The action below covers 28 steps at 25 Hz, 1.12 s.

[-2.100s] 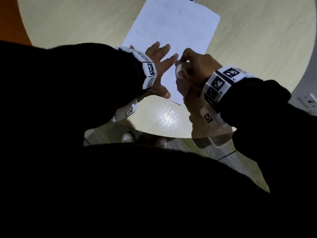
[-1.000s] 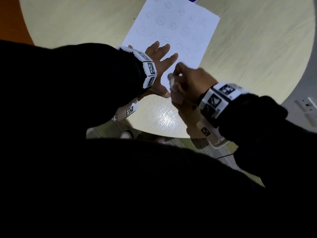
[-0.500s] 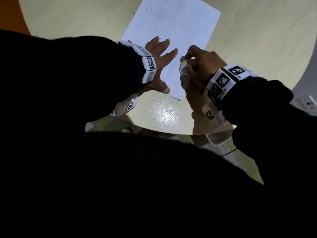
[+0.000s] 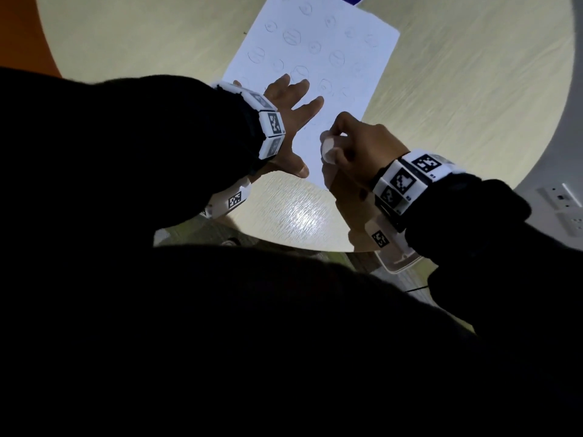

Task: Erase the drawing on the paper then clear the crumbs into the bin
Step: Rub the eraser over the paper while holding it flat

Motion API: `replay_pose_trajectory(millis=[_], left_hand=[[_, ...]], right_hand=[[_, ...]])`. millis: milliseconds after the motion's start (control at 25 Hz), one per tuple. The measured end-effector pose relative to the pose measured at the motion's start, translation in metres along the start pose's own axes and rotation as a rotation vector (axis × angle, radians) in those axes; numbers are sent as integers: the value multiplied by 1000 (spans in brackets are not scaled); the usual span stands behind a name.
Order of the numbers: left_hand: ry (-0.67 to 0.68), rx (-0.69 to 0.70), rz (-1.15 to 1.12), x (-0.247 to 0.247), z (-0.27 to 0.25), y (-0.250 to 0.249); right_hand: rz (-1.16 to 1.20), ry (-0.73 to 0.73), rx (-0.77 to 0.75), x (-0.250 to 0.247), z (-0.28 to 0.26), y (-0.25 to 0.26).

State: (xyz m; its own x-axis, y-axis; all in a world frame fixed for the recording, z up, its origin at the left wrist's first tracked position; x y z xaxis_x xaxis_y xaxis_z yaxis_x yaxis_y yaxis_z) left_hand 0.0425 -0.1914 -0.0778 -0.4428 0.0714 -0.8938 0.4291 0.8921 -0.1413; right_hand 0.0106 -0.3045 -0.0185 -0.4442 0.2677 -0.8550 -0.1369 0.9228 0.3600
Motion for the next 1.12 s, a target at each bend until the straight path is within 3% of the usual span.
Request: replay_pose_trajectory(millis=[320, 520, 680, 840, 1000, 1120], left_hand=[[0, -29, -53, 1, -5, -16], [22, -45, -37, 0, -5, -15], [0, -43, -60, -2, -8, -17], [-3, -46, -51, -6, -10, -20], [-12, -47, -70, -5, -10, -18], [-2, -44, -54, -7, -12, -23]], right_hand=[[41, 36, 20, 7, 0, -7], [41, -64, 63, -20, 19, -15], [-16, 76, -79, 11, -11, 5], [-8, -108, 5, -19, 14, -11], [-31, 8, -100, 8, -10, 3], [-10, -62, -47, -5, 3, -4]])
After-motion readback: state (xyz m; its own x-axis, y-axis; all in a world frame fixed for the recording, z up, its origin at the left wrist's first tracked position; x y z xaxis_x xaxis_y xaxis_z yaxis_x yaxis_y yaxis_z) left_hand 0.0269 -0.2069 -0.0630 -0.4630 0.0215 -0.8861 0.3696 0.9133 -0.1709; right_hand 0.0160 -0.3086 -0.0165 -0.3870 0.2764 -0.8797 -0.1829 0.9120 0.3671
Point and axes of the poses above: each hand's wrist, its own z-axis towards the middle knuckle, its own x-axis out of the palm, y = z × x, the point moved 10 cm from there along z, towards the middle knuckle, and after that the axes turned 3 degrees about x, right-handed, at the moved point
